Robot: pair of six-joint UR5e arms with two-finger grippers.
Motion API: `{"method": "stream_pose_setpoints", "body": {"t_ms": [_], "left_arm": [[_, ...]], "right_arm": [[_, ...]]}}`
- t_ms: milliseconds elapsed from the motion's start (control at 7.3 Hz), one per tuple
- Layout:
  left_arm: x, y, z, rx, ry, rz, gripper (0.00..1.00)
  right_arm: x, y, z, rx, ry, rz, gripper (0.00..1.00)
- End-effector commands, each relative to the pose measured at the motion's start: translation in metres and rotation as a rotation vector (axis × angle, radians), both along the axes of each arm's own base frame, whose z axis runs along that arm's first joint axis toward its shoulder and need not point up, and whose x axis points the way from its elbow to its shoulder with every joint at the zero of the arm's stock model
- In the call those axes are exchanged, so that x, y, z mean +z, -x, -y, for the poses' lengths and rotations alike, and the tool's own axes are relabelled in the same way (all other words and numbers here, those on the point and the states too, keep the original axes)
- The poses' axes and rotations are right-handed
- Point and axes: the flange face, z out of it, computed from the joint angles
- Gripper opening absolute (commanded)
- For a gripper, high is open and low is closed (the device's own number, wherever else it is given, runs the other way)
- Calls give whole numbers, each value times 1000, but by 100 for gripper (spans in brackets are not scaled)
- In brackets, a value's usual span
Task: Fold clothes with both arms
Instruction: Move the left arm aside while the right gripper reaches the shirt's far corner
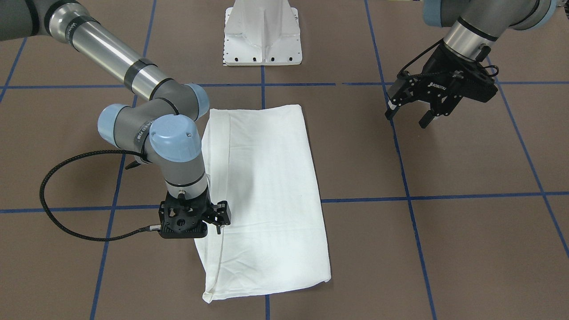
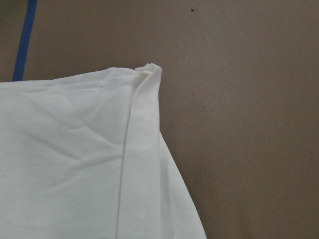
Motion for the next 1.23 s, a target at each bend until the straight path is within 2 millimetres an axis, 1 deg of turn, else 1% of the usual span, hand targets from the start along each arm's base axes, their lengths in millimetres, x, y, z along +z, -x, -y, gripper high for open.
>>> {"method": "stream_pose_setpoints", "body": {"t_ms": [0,137,274,411,548,684,1095], "left_arm": [[1,1,-2,3,0,1,100],[1,1,-2,2,1,0,100],[3,1,-1,1,0,2,100],[3,1,-1,1,0,2,100],[3,0,-1,1,0,2,100],[3,1,0,0,0,3,100],[6,-1,0,2,2,6,100]], "right_arm": [[-7,20,26,-26,-52,-98,100],[4,20,32,-40,-92,-158,100],[8,20,36,-18,-123,-163,100],[21,27,43,-4,-160,-145,100],[3,34,52,7,-176,-143,100],[-2,41,54,11,-186,-148,100],[13,43,55,16,-197,-186,100]]}}
